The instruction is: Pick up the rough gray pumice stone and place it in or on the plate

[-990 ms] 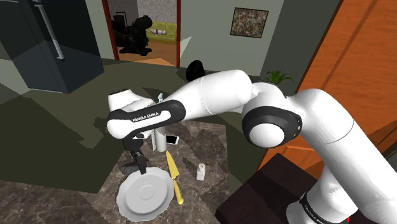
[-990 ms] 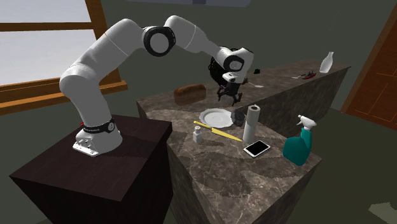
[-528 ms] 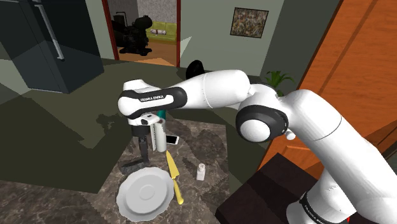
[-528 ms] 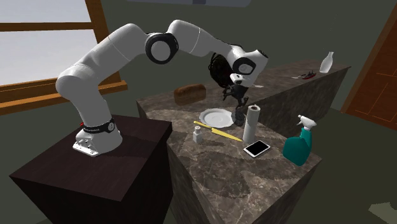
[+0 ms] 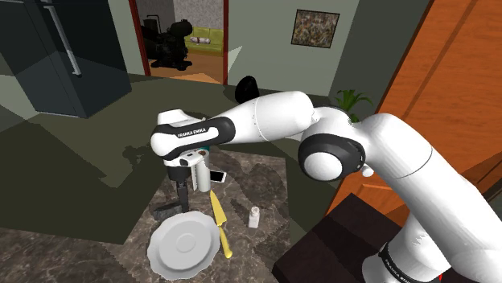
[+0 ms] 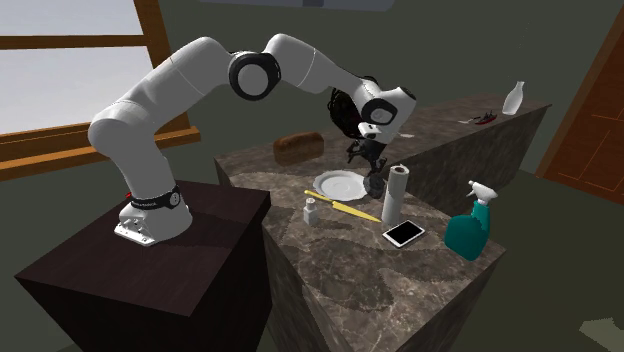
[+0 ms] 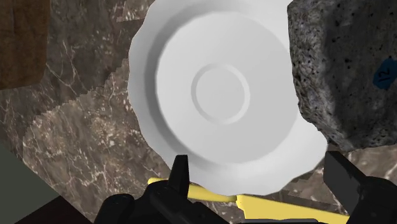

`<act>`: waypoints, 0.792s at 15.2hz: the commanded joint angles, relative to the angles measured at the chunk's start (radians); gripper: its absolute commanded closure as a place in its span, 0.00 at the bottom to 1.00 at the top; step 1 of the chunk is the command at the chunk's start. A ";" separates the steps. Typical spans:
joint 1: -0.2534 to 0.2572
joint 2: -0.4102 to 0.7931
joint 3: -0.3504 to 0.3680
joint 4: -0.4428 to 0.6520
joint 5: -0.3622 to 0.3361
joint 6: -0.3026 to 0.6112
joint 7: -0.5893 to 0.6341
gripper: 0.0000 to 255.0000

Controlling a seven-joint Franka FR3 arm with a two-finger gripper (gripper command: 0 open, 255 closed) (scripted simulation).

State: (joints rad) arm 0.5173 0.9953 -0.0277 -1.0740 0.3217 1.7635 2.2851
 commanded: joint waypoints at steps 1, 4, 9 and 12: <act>0.000 0.000 0.000 -0.001 0.000 0.001 0.000 0.00; 0.000 0.000 0.000 -0.001 0.000 0.001 0.000 0.00; 0.000 0.000 0.000 -0.001 0.000 0.001 0.000 1.00; 0.000 0.000 0.000 -0.001 0.000 0.001 0.000 1.00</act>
State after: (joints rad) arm 0.5177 0.9953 -0.0276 -1.0751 0.3219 1.7650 2.2852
